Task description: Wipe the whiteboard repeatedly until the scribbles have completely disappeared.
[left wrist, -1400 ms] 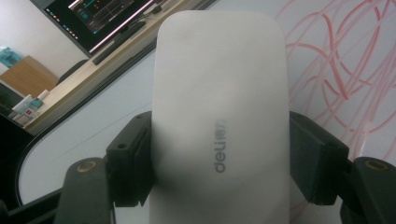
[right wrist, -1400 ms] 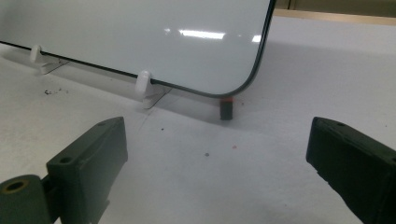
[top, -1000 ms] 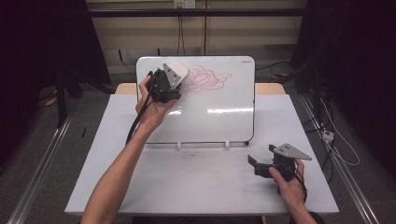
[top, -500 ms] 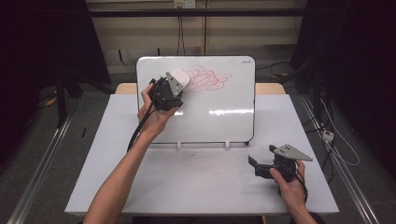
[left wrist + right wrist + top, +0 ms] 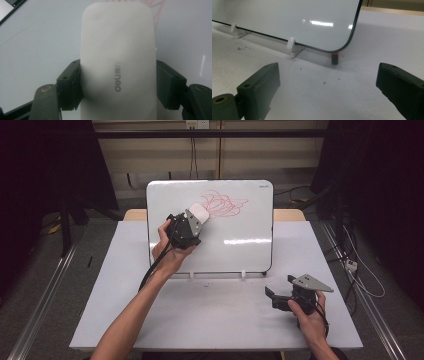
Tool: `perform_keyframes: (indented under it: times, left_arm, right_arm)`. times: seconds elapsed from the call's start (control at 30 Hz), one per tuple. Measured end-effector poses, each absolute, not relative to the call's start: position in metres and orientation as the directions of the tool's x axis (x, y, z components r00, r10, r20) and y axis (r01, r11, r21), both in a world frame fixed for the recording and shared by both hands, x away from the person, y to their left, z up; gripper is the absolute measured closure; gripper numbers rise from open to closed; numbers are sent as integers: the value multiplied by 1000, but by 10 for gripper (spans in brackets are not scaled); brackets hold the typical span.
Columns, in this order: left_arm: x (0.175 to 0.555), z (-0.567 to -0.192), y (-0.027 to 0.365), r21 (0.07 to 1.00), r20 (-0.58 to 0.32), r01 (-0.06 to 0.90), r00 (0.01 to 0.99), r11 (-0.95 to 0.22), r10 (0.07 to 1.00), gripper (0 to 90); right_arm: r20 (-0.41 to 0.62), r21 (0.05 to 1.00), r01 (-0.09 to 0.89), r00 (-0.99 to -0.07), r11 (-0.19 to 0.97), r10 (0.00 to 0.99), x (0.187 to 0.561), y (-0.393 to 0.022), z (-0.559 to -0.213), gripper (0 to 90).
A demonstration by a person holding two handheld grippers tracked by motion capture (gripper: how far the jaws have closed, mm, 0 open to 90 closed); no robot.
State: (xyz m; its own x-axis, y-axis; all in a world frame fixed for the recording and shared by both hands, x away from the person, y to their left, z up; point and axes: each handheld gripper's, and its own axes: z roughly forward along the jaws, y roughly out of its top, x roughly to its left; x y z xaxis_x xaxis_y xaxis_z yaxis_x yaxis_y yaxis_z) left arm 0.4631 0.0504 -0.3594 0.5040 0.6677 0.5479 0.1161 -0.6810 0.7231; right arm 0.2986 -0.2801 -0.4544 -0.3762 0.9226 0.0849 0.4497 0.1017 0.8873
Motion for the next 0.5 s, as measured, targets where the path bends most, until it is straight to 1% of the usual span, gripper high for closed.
perform_keyframes:
  times: [0.2, 0.3, 0.5]
  left_arm:
    - [449, -372, 38, 701, 563, 105, 527, -706, 637, 311]
    - [442, -378, 31, 691, 581, 92, 519, -717, 627, 311]
    - [446, -376, 34, 700, 562, 92, 541, -709, 625, 311]
  right_arm:
    - [83, 887, 449, -377, 103, 922, 299, -280, -455, 54]
    - [82, 888, 447, -375, 103, 923, 300, -279, -455, 54]
    - [82, 889, 445, -379, 104, 922, 299, -280, -455, 54]
